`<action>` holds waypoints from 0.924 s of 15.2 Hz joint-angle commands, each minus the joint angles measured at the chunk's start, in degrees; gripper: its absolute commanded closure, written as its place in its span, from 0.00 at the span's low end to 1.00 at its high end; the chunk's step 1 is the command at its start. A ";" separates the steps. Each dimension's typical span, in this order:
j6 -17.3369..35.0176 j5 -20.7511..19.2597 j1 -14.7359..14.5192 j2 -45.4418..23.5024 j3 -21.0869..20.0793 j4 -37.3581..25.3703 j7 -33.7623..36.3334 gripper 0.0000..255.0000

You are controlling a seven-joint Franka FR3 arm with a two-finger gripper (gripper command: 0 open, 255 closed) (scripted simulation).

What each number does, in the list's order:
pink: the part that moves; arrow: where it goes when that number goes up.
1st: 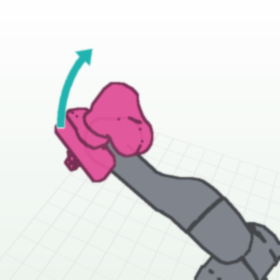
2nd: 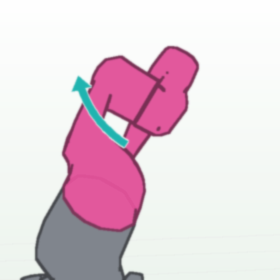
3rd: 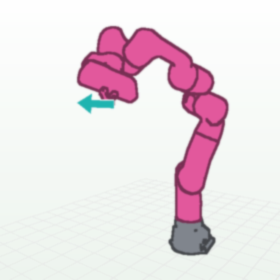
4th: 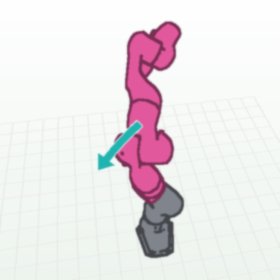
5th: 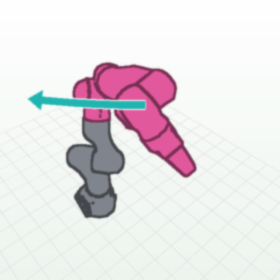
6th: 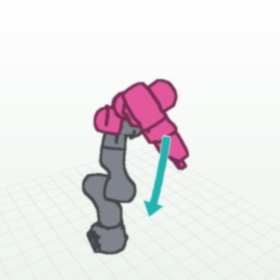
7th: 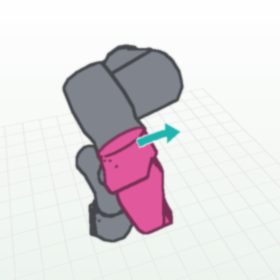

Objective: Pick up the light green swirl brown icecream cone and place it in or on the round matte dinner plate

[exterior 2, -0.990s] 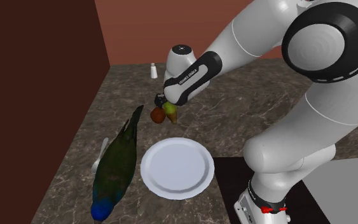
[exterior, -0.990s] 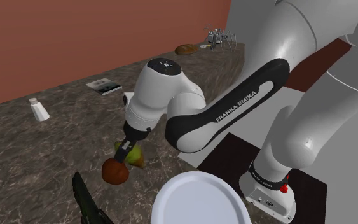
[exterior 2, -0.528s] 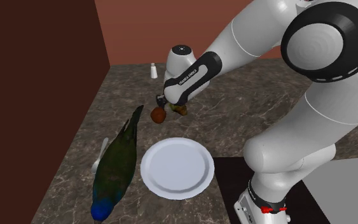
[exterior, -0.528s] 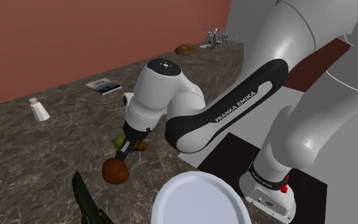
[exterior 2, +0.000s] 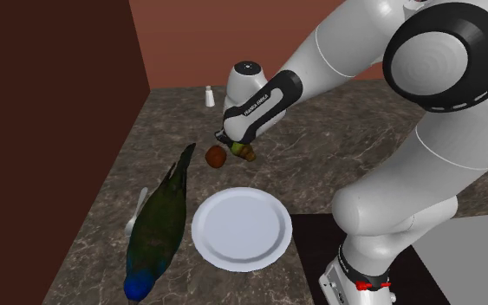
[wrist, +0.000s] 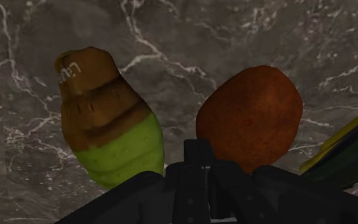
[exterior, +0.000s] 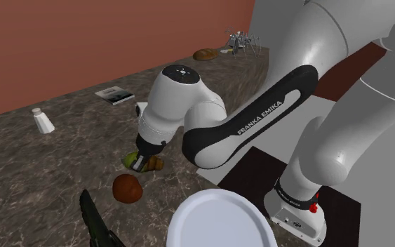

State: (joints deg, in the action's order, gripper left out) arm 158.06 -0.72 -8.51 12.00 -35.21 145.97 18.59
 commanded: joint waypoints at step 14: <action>-28.59 -8.59 2.69 -21.03 4.62 -24.51 -7.12 0.00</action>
State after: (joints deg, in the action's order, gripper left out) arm 128.84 -8.85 -5.76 -8.43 -30.70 121.29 11.21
